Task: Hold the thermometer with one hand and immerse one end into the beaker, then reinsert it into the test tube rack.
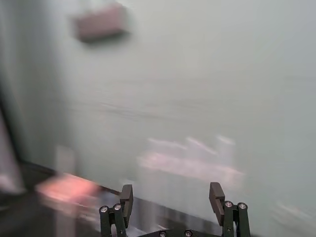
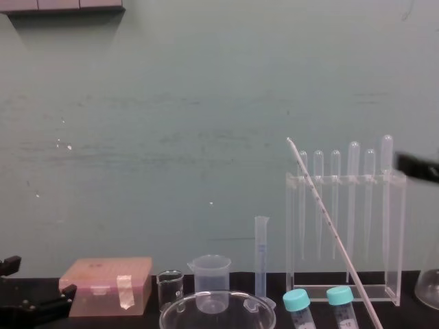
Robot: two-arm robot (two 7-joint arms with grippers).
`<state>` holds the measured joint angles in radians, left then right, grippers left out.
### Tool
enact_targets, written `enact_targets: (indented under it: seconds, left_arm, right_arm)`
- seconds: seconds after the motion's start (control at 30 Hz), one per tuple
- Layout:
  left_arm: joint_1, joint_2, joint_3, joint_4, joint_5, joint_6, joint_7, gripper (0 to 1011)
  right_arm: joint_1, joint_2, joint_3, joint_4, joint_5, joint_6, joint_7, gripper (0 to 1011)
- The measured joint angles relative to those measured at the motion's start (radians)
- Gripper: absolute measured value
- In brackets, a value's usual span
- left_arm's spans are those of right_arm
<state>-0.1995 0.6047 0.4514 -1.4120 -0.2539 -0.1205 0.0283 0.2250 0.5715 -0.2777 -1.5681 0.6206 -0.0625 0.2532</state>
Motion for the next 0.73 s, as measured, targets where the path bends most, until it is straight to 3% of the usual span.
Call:
enact_targets:
  seconds: [0.03, 0.1, 0.23, 0.53, 0.73]
  left_arm:
    - [0.000, 0.000, 0.000, 0.000, 0.000, 0.000, 0.000, 1008]
    - [0.000, 0.000, 0.000, 0.000, 0.000, 0.000, 0.000, 1008]
    - [0.000, 0.000, 0.000, 0.000, 0.000, 0.000, 0.000, 1008]
    - [0.000, 0.000, 0.000, 0.000, 0.000, 0.000, 0.000, 1008]
    - [0.000, 0.000, 0.000, 0.000, 0.000, 0.000, 0.000, 1008]
  right_arm:
    - [-0.018, -0.001, 0.005, 0.004, -0.049, 0.017, -0.077, 1003]
    - [-0.037, -0.001, 0.003, 0.021, -0.105, 0.049, -0.150, 1003]
    - [-0.058, -0.010, -0.011, 0.060, -0.152, 0.101, -0.207, 1003]
    - [-0.063, -0.045, -0.037, 0.158, -0.236, 0.085, -0.234, 1003]
    - [-0.063, -0.047, -0.037, 0.164, -0.241, 0.081, -0.235, 1003]
